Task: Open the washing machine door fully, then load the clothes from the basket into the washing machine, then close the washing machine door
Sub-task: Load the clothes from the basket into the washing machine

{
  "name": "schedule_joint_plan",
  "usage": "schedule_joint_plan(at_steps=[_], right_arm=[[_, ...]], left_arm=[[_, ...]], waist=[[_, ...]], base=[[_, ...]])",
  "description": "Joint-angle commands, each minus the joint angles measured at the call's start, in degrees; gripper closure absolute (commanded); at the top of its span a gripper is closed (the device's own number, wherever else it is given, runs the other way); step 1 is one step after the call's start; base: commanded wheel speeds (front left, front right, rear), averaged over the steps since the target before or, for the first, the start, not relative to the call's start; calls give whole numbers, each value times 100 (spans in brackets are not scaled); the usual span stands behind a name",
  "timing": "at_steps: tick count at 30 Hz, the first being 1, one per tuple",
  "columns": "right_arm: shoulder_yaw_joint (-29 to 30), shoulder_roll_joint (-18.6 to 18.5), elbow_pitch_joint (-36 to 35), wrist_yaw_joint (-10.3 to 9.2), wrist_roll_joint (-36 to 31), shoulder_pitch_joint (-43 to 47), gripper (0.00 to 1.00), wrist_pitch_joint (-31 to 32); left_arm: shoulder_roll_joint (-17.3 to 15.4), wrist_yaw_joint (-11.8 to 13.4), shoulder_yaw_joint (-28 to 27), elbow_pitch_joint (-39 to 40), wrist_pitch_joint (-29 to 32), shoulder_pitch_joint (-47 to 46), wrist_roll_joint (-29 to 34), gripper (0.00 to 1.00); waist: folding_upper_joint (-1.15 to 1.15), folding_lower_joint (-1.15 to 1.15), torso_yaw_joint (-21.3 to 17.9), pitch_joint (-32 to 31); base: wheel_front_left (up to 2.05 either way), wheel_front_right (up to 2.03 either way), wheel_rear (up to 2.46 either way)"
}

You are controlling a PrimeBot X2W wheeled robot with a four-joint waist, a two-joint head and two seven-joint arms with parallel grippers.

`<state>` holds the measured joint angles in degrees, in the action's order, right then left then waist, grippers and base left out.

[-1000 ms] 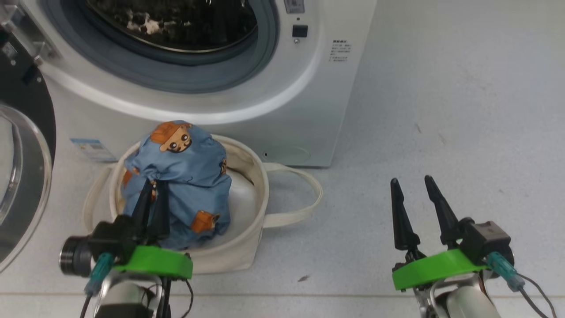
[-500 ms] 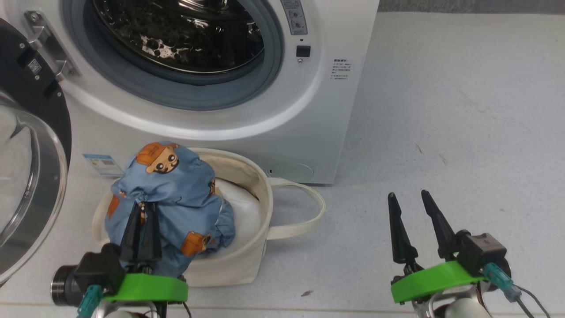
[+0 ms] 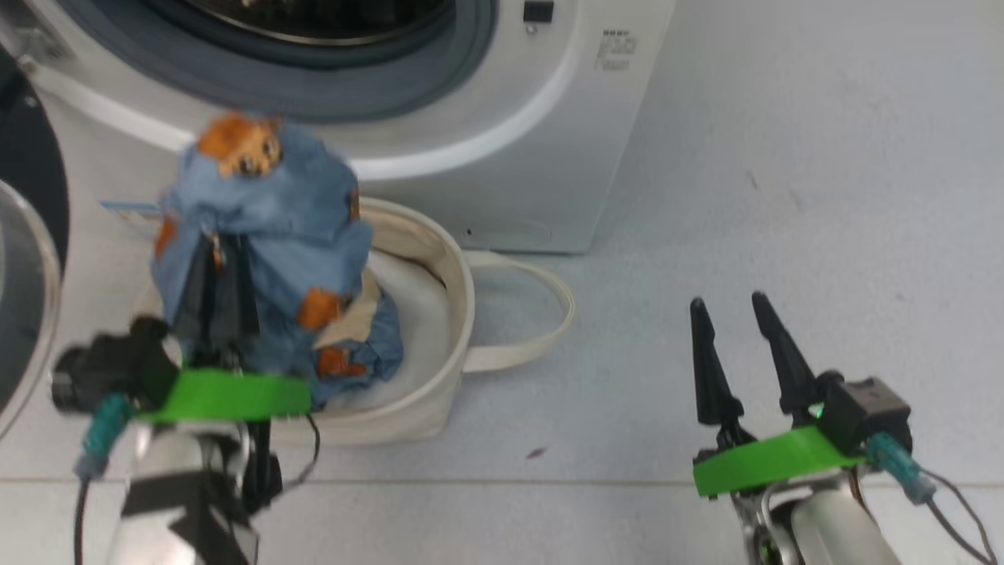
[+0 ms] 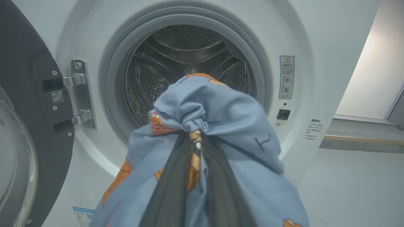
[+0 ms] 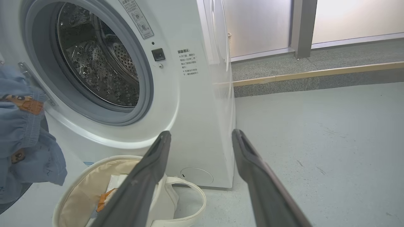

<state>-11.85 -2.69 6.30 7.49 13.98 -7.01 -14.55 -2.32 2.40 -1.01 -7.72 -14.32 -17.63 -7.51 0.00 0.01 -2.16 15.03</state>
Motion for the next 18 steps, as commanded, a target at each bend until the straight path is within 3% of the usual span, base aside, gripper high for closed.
schedule_joint_plan(at_steps=[1,10,18], right_arm=[[-115,-19,-240,0,-59,-239,0,-45],[-151,-19,-390,0,43,-707,0,-45],[-381,-19,-496,0,67,-1029,0,-45]], left_arm=[[-57,-61,-253,145,-68,-426,67,100],[-172,-501,-996,-333,-68,-2352,-34,100],[-509,-611,-1268,-1435,-68,-4478,193,100]], waist=[[0,-1,-138,456],[0,-1,-585,1615],[0,-1,-897,2572]], base=[[0,0,0],[0,0,0],[0,0,0]])
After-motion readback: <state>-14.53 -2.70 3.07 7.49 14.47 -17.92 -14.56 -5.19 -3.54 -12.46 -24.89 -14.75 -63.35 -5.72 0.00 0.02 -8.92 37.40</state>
